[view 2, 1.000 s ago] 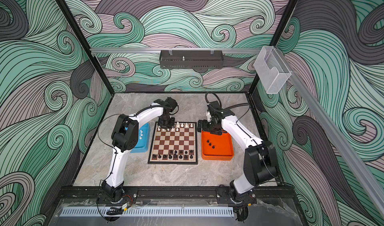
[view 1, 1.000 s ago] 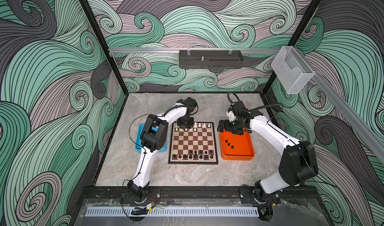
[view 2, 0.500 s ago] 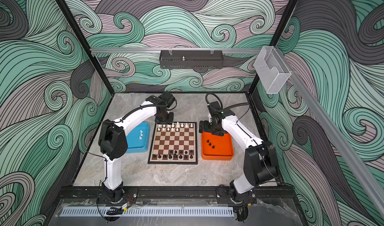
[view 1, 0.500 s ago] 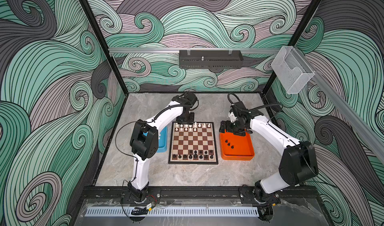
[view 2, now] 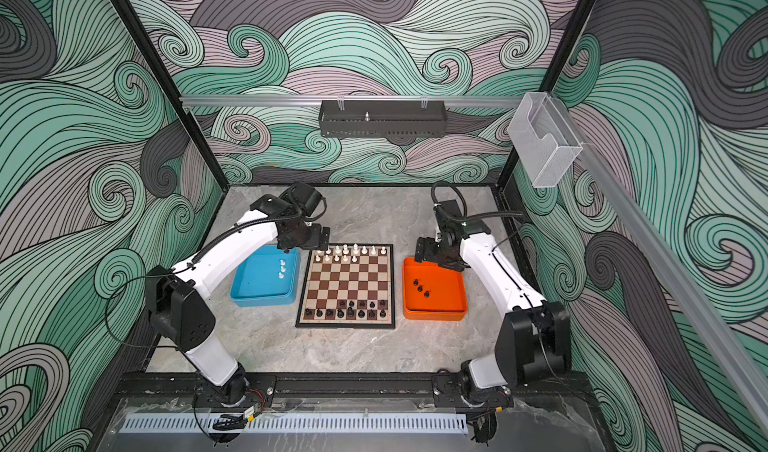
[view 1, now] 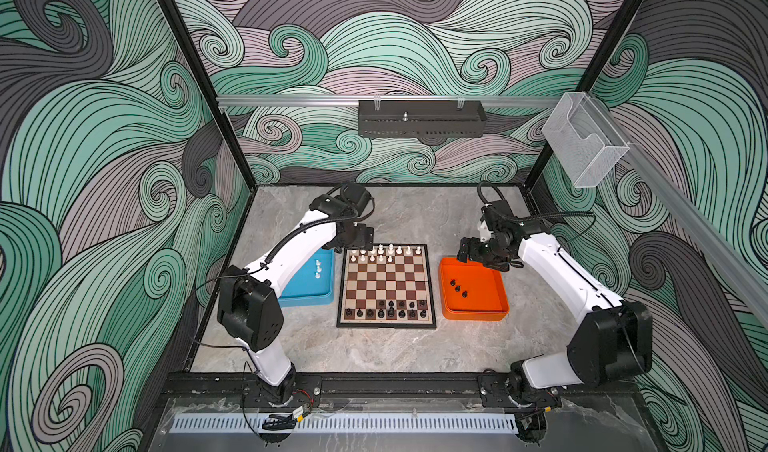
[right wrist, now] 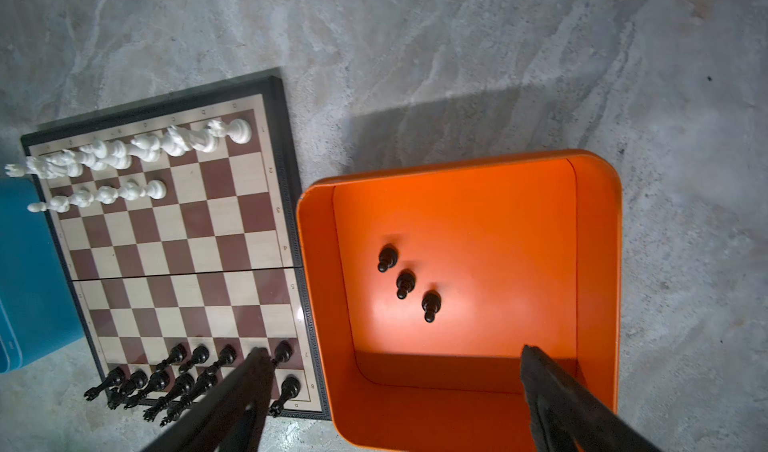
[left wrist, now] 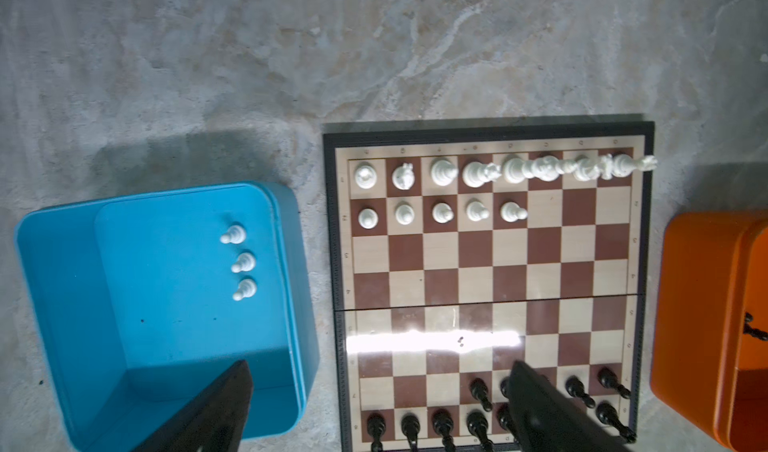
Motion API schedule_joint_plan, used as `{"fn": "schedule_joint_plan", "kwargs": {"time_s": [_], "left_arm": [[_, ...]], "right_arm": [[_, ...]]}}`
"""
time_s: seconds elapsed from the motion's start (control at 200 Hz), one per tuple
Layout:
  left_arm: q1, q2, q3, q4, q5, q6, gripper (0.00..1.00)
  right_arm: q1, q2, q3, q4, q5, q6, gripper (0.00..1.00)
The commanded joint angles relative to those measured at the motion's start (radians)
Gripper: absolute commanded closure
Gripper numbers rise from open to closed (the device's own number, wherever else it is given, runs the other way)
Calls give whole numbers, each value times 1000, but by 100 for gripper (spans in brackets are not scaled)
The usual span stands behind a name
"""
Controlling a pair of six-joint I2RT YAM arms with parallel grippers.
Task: Set up the chess pieces on the board
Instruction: 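Raise the left gripper over the blue tray while the right descends into the orange tray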
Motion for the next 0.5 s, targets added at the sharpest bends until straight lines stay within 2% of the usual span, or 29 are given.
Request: {"fn": "schedule_joint_plan", "kwargs": {"time_s": [0.0, 0.125, 0.205, 0.275, 0.495], "left_arm": [[97, -70, -11, 15, 27, 27, 1], [202, -105, -44, 78, 44, 54, 1], [252, -114, -61, 123, 49, 64, 1], [284, -114, -82, 173, 49, 84, 1], [362, -58, -84, 164, 80, 93, 2]], "right_arm": [[-5, -17, -71, -42, 10, -2, 8], [-4, -16, -146, -17, -3, 20, 11], [-4, -24, -190, 23, -10, 23, 18], [-4, -28, -225, 66, -4, 22, 26], [-4, 29, -261, 116, -5, 22, 37]]}}
